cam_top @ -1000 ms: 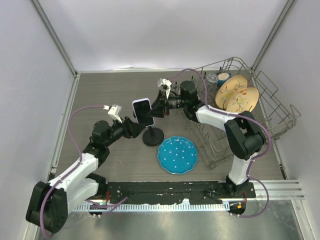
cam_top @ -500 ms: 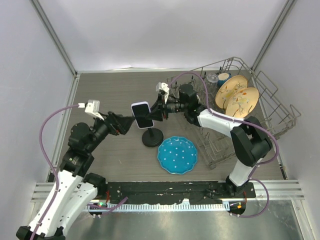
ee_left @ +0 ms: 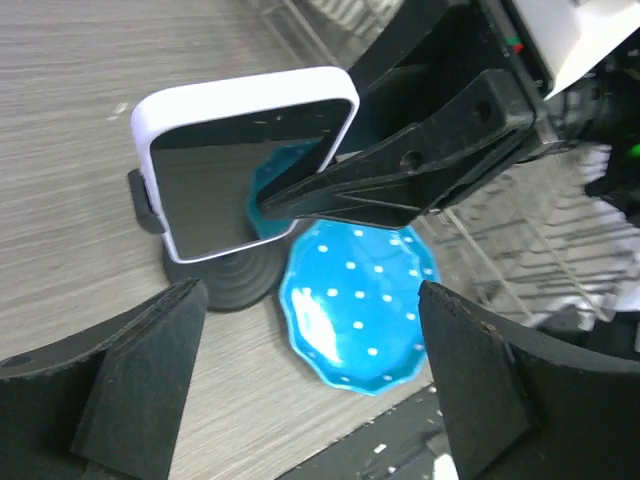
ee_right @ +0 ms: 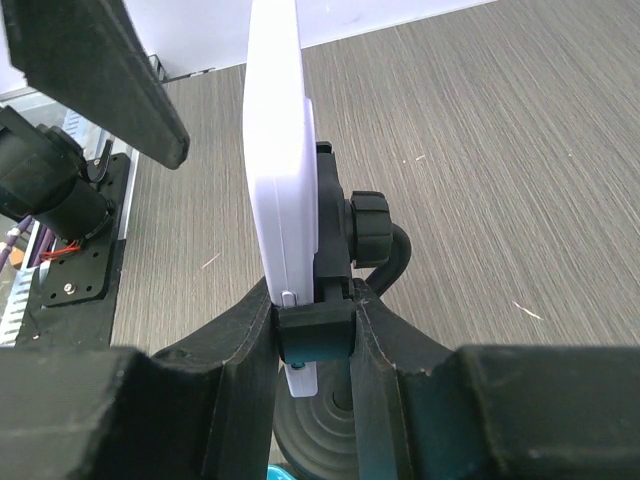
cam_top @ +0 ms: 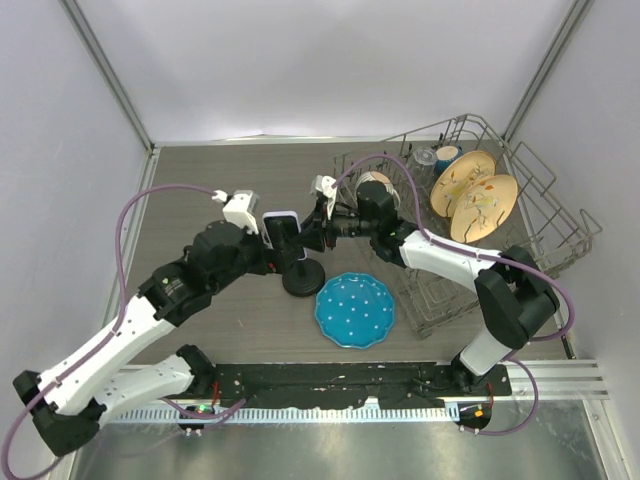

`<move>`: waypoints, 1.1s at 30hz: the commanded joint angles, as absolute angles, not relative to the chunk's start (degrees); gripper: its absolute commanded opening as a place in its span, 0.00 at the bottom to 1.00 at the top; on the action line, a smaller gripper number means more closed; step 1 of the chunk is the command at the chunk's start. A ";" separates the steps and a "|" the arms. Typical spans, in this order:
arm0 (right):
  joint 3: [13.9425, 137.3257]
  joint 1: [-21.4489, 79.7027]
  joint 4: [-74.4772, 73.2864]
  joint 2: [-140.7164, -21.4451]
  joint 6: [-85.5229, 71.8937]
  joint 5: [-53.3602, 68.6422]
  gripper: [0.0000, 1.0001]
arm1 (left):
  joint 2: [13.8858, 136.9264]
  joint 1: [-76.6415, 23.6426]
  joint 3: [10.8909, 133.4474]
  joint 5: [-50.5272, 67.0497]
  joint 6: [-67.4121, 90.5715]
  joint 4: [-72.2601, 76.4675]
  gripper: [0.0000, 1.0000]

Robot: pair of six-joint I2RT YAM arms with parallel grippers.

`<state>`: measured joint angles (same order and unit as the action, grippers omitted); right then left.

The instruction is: Place the phone on the phone stand

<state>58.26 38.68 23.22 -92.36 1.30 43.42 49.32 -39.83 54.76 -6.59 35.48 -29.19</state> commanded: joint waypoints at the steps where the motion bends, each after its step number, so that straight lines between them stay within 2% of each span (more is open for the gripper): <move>1: 57.13 38.67 25.14 -91.32 0.35 40.25 0.00 | 52.11 -51.92 59.76 -32.22 32.18 -32.70 0.93; 3: 57.22 38.67 25.14 -91.06 0.26 40.17 0.01 | 54.39 -56.66 60.81 -40.12 30.94 -31.21 0.97; 6: 56.87 38.67 24.96 -90.36 0.44 39.99 0.00 | 57.03 -57.83 62.93 -42.45 30.85 -30.94 0.98; 9: 56.95 38.67 24.35 -90.18 0.79 39.90 0.00 | 59.15 -57.83 63.98 -40.43 29.36 -28.13 0.99; 15: 56.78 38.67 24.17 -90.00 0.97 39.90 0.00 | 61.88 -57.92 67.23 -44.11 32.60 -31.37 1.00; 25: 56.78 38.76 24.26 -89.91 0.97 40.34 0.00 | 65.13 -53.80 71.63 -41.75 38.40 -35.77 0.95; 33: 56.69 38.76 23.91 -89.30 1.23 40.43 0.01 | 67.50 -52.38 71.89 -40.34 38.06 -34.89 1.00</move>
<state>56.86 38.79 24.36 -91.35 0.36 42.06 66.96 -52.49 69.97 -39.81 37.30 -35.09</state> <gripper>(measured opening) 0.350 0.995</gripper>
